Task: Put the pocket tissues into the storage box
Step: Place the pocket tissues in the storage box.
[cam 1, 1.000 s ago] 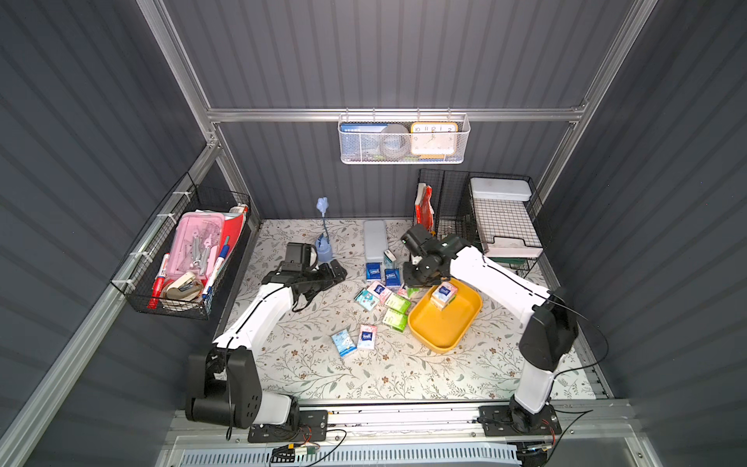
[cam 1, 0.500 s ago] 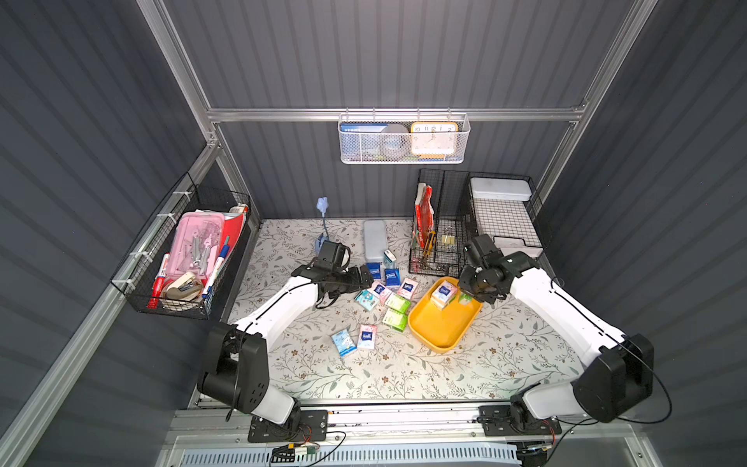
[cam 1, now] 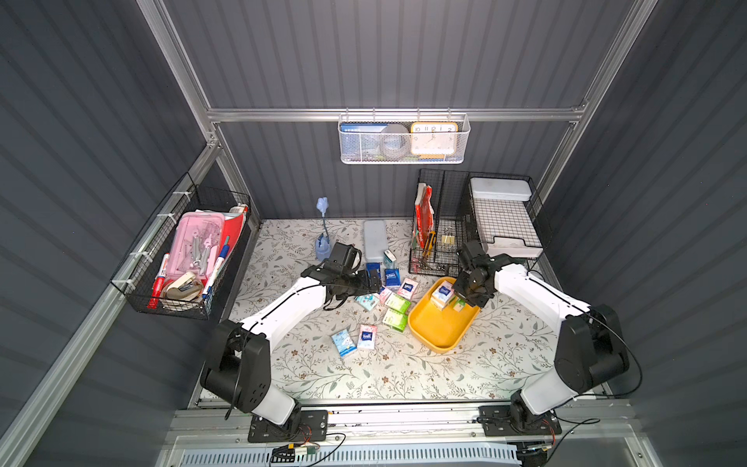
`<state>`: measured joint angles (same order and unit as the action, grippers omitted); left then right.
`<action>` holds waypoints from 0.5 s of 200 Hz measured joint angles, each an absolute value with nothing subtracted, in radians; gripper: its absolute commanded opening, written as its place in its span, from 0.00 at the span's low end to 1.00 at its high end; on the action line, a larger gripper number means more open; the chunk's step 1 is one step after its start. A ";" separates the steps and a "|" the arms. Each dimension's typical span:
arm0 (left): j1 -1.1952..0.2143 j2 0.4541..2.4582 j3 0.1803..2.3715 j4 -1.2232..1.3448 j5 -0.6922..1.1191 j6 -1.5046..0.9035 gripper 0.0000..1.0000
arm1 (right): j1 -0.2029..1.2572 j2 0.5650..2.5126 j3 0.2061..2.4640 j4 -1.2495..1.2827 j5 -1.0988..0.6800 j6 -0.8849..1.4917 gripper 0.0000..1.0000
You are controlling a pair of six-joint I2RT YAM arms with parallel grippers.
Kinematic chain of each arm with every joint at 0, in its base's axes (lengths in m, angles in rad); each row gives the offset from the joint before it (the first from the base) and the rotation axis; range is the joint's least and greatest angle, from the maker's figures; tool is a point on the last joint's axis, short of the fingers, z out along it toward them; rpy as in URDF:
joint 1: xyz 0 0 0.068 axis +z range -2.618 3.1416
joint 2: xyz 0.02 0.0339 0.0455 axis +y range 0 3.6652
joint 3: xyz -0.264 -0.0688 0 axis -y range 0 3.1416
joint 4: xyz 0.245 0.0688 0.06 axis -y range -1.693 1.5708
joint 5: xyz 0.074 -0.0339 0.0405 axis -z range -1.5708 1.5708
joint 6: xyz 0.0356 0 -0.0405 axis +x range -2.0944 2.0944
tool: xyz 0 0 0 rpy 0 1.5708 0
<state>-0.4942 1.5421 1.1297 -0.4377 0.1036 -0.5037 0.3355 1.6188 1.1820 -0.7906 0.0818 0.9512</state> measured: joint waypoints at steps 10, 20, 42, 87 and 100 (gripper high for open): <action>-0.494 1.542 1.130 -0.439 0.100 -0.504 0.99 | 0.336 1.642 1.182 -0.783 0.077 0.956 0.16; -0.494 1.542 1.130 -0.439 0.099 -0.504 0.99 | 0.336 1.663 1.185 -0.778 0.075 0.961 0.16; -0.494 1.542 1.130 -0.439 0.092 -0.504 0.99 | 0.336 1.692 1.187 -0.764 0.076 0.970 0.22; -0.494 1.542 1.130 -0.441 0.080 -0.504 0.99 | 0.336 1.734 1.216 -0.762 0.090 0.968 0.37; -0.494 1.542 1.130 -0.442 0.077 -0.504 0.99 | 0.336 1.734 1.222 -0.763 0.095 0.967 0.38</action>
<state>-0.4942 1.5421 1.1297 -0.4423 0.0772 -0.5037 0.3355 1.7336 1.2221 -0.7631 0.0952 0.9672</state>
